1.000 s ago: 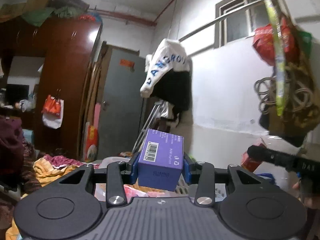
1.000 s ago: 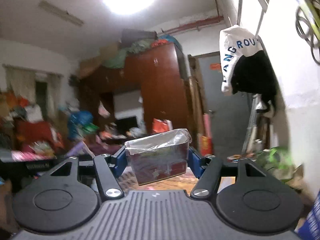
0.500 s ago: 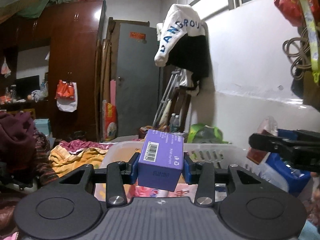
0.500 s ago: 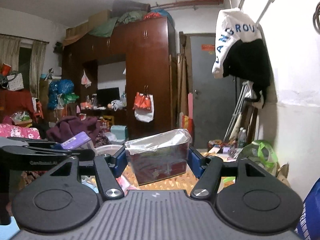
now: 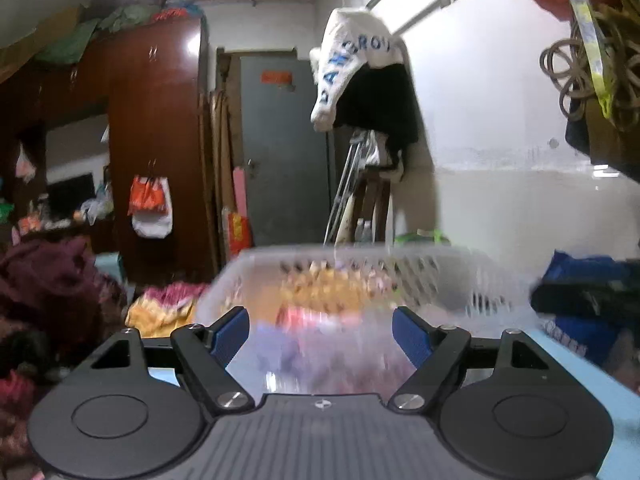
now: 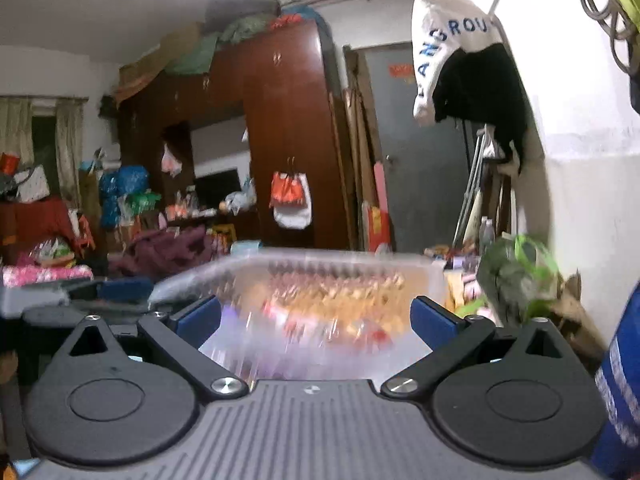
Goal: Organize objects
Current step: 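Carry both held boxes over the white basket and open both grippers, then grasp the red bagged item with the left gripper while the right gripper grasps the foil-wrapped pack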
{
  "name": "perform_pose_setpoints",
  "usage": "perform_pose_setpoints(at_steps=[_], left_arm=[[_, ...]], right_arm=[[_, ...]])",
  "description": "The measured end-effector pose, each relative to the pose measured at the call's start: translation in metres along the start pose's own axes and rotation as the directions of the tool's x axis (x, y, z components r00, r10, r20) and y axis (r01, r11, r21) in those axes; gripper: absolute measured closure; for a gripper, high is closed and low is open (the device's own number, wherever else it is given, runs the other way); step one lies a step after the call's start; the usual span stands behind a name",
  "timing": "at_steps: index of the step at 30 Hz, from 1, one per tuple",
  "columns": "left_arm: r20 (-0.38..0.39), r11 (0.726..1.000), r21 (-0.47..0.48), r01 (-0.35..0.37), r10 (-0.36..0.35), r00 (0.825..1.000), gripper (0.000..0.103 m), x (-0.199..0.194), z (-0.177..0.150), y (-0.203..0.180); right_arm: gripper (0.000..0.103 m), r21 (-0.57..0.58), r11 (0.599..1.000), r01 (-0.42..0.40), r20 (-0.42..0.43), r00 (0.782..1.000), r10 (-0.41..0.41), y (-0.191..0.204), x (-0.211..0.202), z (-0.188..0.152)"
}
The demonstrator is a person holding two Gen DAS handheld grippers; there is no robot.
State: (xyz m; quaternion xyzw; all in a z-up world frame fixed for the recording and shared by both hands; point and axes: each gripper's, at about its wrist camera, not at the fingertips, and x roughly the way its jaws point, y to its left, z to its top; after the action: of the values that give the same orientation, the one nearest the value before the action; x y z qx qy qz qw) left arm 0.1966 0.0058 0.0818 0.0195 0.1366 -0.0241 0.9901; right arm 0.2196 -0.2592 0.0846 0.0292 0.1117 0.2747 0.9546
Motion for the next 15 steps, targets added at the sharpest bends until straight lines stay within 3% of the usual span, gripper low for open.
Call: perform_pose_setpoints(at_steps=[2,8,13,15], left_arm=[[-0.028,0.999,-0.032,0.018,-0.019,0.999,0.021,-0.014,-0.017,-0.002],[-0.016,0.989,-0.078,0.124,-0.125,0.992,0.021,-0.063,-0.068,0.002],[-0.011,0.987,-0.073,0.145,-0.146,0.989,0.022,-0.077,-0.095,0.004],[-0.015,0.990,-0.040,0.134,-0.135,0.991,0.024,-0.076,-0.104,-0.001]], right_arm=[[0.000,-0.022,1.000,-0.018,-0.009,1.000,0.018,0.004,-0.015,-0.020],[0.000,0.007,0.997,-0.072,-0.043,0.996,0.072,0.021,-0.053,-0.086],[0.000,-0.068,0.990,-0.122,-0.056,0.991,0.118,0.040,-0.050,-0.101],[0.000,-0.120,0.987,-0.102,-0.067,0.993,0.095,0.050,-0.039,-0.101]])
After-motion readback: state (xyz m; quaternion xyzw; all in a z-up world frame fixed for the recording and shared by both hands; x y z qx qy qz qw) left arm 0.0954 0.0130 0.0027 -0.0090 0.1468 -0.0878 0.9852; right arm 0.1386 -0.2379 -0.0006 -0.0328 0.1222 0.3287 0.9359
